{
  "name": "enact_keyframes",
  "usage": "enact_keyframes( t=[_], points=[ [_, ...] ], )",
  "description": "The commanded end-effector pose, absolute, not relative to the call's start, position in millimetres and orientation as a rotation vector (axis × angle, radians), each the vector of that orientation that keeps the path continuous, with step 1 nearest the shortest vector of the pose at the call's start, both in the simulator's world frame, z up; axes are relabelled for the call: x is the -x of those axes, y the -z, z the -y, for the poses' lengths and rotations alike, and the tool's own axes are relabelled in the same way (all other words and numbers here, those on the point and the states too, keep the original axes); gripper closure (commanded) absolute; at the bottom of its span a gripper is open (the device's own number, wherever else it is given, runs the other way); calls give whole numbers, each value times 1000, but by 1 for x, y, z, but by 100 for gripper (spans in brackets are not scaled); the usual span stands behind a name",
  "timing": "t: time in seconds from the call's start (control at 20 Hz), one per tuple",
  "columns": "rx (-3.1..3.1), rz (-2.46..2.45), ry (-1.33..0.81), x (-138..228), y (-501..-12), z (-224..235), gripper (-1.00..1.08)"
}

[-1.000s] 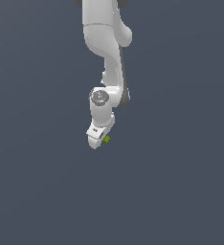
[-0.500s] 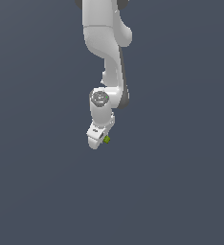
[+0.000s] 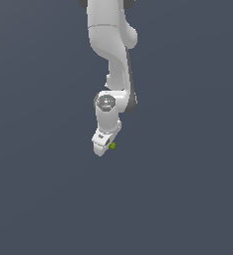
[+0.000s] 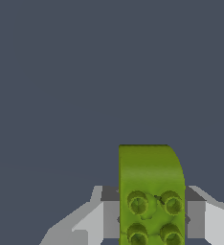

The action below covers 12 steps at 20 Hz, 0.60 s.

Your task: Pick up the object and move it to a goal position.

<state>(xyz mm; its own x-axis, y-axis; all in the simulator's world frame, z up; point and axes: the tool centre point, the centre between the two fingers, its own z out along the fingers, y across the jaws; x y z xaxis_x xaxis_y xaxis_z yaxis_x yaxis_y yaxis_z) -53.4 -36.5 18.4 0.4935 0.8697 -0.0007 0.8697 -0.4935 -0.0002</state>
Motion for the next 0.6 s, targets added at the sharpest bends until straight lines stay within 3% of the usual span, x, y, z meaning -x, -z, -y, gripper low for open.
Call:
enact_keyframes(
  t=[0.0,0.55],
  points=[
    [-2713,-1582,0,47,-25,27,108],
    [-2714,-1583,-1,2,-62,-33,108]
  ],
)
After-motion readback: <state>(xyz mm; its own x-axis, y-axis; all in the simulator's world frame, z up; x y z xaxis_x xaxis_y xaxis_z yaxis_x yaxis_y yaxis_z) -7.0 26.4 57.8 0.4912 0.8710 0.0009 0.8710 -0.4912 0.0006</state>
